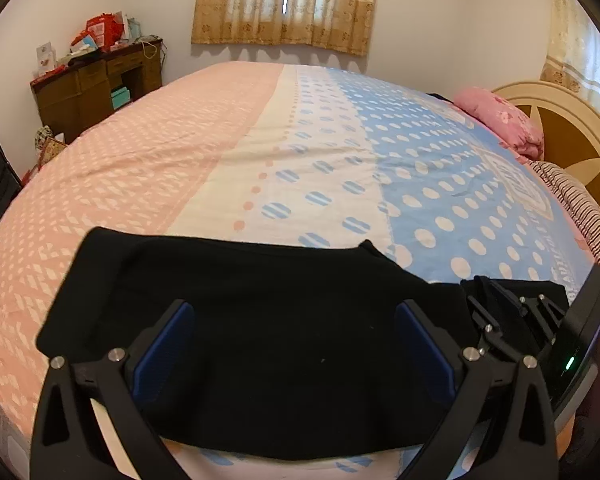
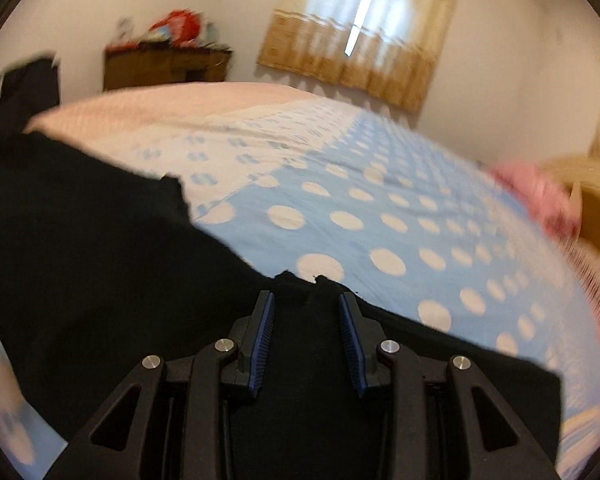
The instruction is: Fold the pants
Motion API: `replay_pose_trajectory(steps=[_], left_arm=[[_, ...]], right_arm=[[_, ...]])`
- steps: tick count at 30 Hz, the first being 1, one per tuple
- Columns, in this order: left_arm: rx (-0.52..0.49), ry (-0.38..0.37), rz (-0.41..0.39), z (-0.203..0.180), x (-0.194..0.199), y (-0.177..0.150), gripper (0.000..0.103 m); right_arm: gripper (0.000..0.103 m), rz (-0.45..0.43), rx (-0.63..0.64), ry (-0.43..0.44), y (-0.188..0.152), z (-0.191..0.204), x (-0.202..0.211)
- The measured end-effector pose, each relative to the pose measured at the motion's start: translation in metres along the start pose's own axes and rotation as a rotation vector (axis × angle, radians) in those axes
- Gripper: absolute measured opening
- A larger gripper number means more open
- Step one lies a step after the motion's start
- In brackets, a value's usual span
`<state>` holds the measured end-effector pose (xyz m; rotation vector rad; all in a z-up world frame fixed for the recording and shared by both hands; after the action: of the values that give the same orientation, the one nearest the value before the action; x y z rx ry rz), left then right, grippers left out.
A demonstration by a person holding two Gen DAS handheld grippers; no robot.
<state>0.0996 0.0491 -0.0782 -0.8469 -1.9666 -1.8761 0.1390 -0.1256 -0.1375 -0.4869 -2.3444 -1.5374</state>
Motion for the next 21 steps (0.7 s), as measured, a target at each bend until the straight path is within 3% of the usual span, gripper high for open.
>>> replay_pose_trajectory(steps=[4,7,9,10,12,14,16,21], left_arm=[[0.020,0.093,-0.068,0.034,0.013,0.011,0.103],[0.073,0.208,-0.107,0.080,0.026,0.013,0.103],[0.127,0.275,-0.115,0.115,0.035,0.009,0.103],[0.156,0.296,-0.116,0.131,0.039,0.006,0.103],[0.216,0.330,-0.117,0.157,0.045,-0.003,0.103],[0.280,0.338,-0.111,0.172,0.046,-0.013,0.103],[0.360,0.280,-0.109,0.175,0.042,-0.022,0.103],[0.384,0.230,-0.089,0.168,0.015,-0.032,0.101]], right_arm=[[0.035,-0.011,-0.019,0.072,0.005,0.001,0.010],[0.036,-0.137,-0.059,0.143,0.023,0.004,0.049],[0.042,-0.208,-0.078,0.177,0.031,0.006,0.075],[0.051,-0.231,-0.101,0.199,0.034,0.006,0.088],[0.060,-0.238,-0.140,0.217,0.035,0.008,0.097],[0.061,-0.214,-0.193,0.252,0.035,0.009,0.095],[0.061,-0.182,-0.232,0.283,0.033,0.012,0.091],[0.061,-0.142,-0.261,0.308,0.028,0.019,0.087]])
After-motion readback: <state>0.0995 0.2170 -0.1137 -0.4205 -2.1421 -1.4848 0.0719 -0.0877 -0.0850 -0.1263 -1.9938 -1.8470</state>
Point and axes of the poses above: each gripper's, at about its wrist camera, not at the fingertips, and x roughly against the way its jaws point, z to its left, y to its top, the point moved 9 cm from there along -x, roughly the way its jaws point, and after that the axes turned 10 degrees about -z, right-handed, at the moved point
